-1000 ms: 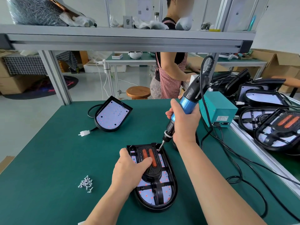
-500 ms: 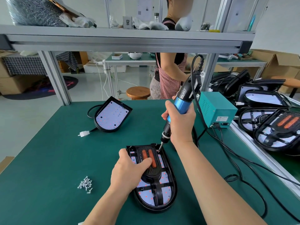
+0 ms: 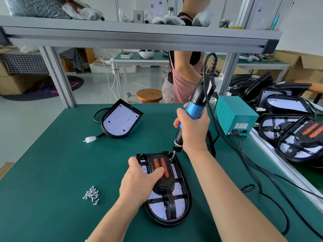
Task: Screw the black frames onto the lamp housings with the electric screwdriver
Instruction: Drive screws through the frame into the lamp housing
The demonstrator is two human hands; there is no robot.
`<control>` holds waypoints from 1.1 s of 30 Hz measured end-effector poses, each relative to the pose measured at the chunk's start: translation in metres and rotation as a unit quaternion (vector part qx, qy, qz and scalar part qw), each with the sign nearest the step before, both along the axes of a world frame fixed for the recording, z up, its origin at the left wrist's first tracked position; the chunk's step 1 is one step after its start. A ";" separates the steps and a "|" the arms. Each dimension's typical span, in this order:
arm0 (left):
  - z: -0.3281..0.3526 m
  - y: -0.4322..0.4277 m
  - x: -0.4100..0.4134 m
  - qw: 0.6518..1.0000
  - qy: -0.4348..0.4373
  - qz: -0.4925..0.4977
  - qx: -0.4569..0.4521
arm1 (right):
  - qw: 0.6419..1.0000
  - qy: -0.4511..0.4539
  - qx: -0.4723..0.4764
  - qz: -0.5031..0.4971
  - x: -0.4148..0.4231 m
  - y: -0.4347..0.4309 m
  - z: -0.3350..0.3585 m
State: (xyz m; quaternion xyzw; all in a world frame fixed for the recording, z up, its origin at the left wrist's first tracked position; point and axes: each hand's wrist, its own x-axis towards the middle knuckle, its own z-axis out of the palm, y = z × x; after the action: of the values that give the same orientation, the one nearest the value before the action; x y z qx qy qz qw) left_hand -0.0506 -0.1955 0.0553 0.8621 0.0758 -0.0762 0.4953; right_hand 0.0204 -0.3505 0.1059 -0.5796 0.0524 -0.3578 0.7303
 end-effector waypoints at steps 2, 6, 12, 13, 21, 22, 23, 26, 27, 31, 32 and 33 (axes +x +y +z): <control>0.000 0.000 -0.001 1.000 0.001 0.000 -0.007 | 1.000 -0.001 -0.003 0.008 -0.001 -0.001 0.000; -0.001 0.001 -0.001 1.000 0.002 -0.002 -0.010 | 0.997 -0.017 -0.038 0.062 -0.004 -0.001 -0.002; 0.000 0.002 -0.001 1.000 0.005 -0.003 -0.009 | 0.991 0.002 -0.053 0.122 -0.011 0.002 0.002; 0.000 0.003 -0.001 1.000 0.005 -0.002 -0.008 | 0.992 0.000 -0.051 0.119 -0.014 0.002 0.005; 0.002 0.002 0.000 1.000 0.007 -0.005 -0.012 | 0.983 -0.099 0.154 0.028 -0.046 -0.024 0.036; 0.002 0.002 0.000 1.000 0.004 -0.007 -0.014 | 0.978 -0.087 0.188 0.026 -0.051 -0.029 0.030; 0.002 0.002 -0.001 1.000 0.002 -0.010 -0.016 | 0.969 -0.067 0.235 0.029 -0.057 -0.032 0.023; 0.004 0.004 -0.001 1.000 -0.003 -0.022 -0.014 | 0.931 -0.006 0.363 0.032 -0.075 -0.041 -0.008; 0.004 0.004 -0.001 1.000 -0.004 -0.028 -0.008 | 0.922 0.002 0.386 0.027 -0.080 -0.043 -0.018; 0.003 0.010 0.001 0.998 -0.015 -0.062 0.010 | 0.903 -0.003 0.429 0.015 -0.091 -0.046 -0.048; 0.003 0.012 0.001 0.998 -0.020 -0.064 0.013 | 0.902 0.004 0.430 0.025 -0.092 -0.046 -0.053; 0.004 0.016 0.001 0.998 -0.024 -0.058 0.016 | 0.902 0.012 0.429 0.039 -0.092 -0.046 -0.058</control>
State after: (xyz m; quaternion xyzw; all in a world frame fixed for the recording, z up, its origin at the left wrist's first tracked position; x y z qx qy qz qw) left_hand -0.0496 -0.1795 0.0595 0.8745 0.0151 -0.0828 0.4777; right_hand -0.0720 -0.3966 0.0481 -0.2158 0.1873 -0.2646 0.9211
